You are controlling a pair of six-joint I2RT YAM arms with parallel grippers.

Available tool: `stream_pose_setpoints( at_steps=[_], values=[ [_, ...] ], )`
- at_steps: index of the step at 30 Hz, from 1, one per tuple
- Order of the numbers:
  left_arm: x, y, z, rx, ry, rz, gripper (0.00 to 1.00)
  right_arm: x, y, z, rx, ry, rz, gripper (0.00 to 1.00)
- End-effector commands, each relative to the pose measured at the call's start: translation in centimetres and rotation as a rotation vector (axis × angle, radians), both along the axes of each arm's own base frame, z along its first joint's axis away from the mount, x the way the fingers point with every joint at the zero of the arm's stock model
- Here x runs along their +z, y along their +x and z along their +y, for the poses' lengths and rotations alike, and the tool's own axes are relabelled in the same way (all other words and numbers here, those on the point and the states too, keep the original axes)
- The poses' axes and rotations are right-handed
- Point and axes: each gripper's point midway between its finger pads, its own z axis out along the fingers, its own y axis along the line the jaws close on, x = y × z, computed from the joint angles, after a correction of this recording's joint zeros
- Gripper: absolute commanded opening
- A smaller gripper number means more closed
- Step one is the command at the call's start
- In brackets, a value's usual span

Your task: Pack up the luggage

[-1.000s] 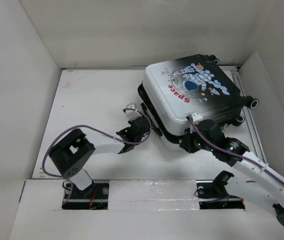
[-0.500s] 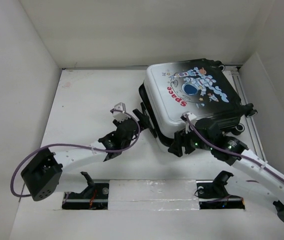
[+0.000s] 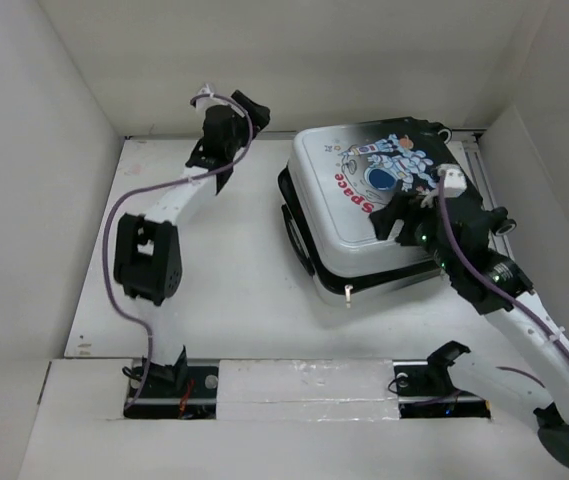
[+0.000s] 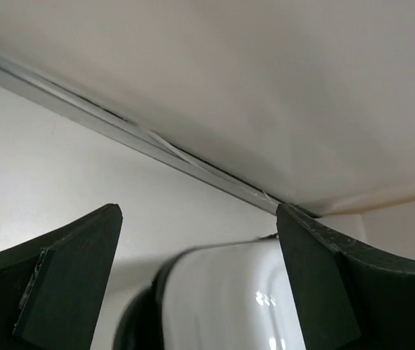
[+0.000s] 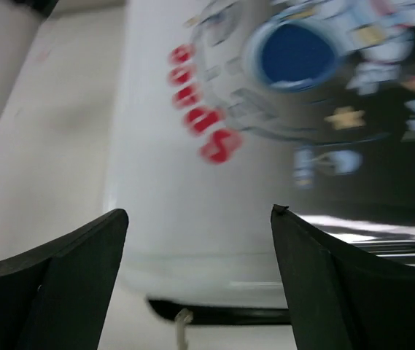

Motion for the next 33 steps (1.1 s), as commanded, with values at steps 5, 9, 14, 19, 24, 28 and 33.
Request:
stream_pose_setpoints(
  at_steps=[5,9,14,19,24,28,33],
  values=[
    [-6.9,4.4,-2.6,-0.224,-0.032,0.186,0.83,5.4,9.6,-14.9,-0.615,0.09,-0.157,0.89],
    [-7.4,4.6,-3.1,-0.26,-0.085,0.164,0.83,4.1,16.3,-21.1,-0.71,0.18,-0.101,0.86],
    [-10.0,3.5,-3.4,-0.287,-0.105,0.209,0.83,-2.3,22.9,-28.1,-0.82,0.128,0.1,0.81],
    [-11.6,-0.1,-2.6,-0.271,-0.175,0.217,0.82,-2.8,28.1,-26.6,-0.644,0.084,0.178,0.81],
    [-10.8,-2.0,-0.9,-0.209,-0.152,0.185,0.82,-6.9,29.6,-19.2,-0.245,0.17,0.367,0.73],
    [-10.0,-3.8,0.5,-0.163,-0.126,0.163,0.81,-7.2,29.4,-16.3,-0.232,0.11,0.313,0.76],
    [-9.0,-7.2,1.2,-0.132,-0.138,0.143,0.81,-9.2,28.1,-10.0,0.049,0.26,0.372,0.76]
  ],
)
